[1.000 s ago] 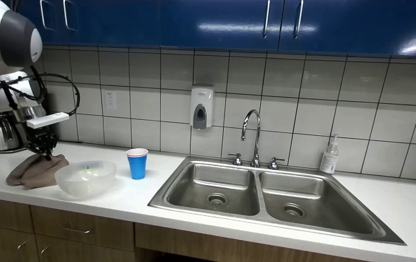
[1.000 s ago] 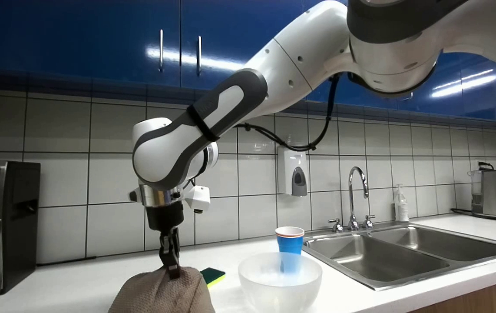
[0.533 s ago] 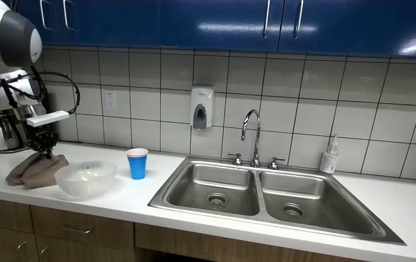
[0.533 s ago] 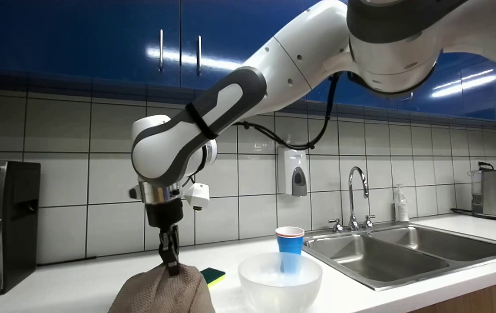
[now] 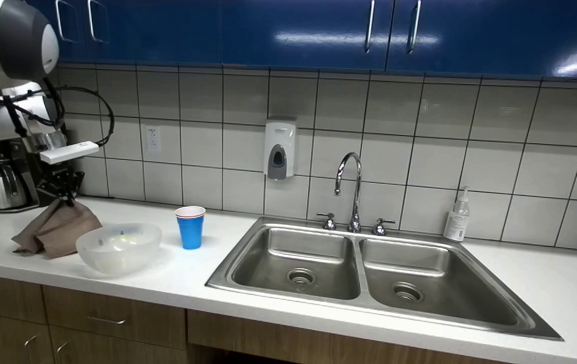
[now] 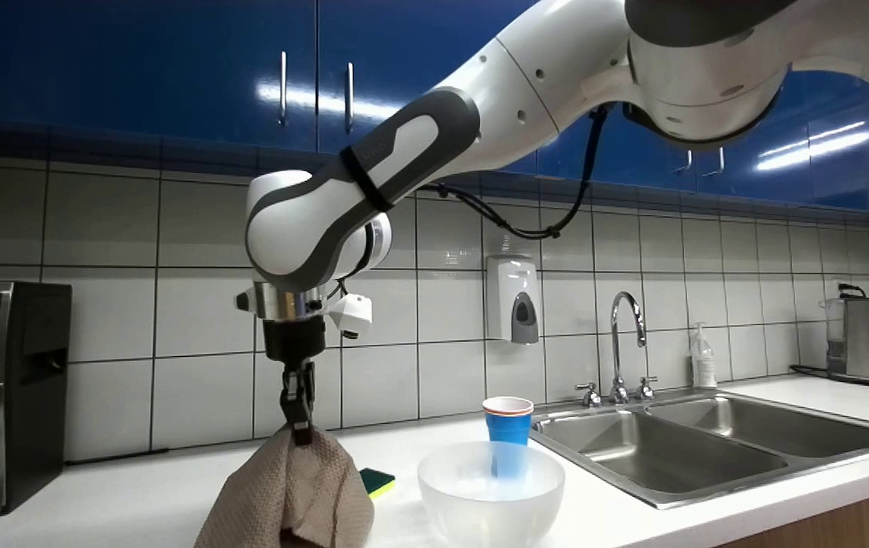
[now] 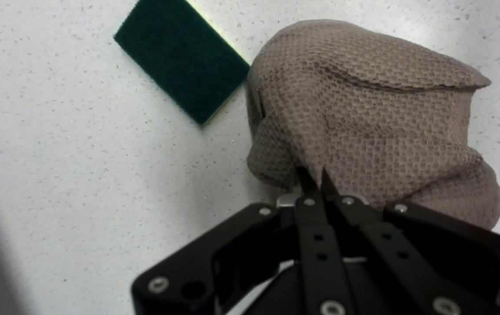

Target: Put the towel into the bowl

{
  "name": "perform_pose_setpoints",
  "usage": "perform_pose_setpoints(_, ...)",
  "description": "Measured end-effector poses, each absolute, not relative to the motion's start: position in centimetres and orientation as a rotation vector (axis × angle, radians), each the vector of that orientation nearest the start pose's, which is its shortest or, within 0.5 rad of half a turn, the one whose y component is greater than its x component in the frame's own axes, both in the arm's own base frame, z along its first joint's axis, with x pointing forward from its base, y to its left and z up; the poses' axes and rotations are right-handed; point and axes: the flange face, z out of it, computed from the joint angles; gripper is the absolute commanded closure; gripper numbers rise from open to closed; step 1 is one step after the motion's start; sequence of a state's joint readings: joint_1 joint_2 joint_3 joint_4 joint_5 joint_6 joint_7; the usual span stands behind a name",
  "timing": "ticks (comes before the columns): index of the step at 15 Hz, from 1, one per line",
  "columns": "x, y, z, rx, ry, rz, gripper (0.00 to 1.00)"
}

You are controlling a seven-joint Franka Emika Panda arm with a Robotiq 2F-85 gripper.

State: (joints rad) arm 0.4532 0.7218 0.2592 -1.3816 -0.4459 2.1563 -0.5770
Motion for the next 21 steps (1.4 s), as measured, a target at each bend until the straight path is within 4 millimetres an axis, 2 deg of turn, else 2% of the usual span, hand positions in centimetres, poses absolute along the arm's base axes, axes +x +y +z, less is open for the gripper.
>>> perform_pose_setpoints(5, 59.4, 40.9, 34.9, -2.479, -2.150, -0.359, 0.99)
perform_pose_setpoints(11, 56.7, 36.6, 39.4, -2.456, -2.075, -0.525, 0.99)
perform_pose_setpoints(17, 52.9, 33.6, 42.1, -2.445, -2.046, -0.604, 0.99)
perform_pose_setpoints(21, 52.1, 30.6, 43.7, -2.465, -1.980, -0.664, 0.99)
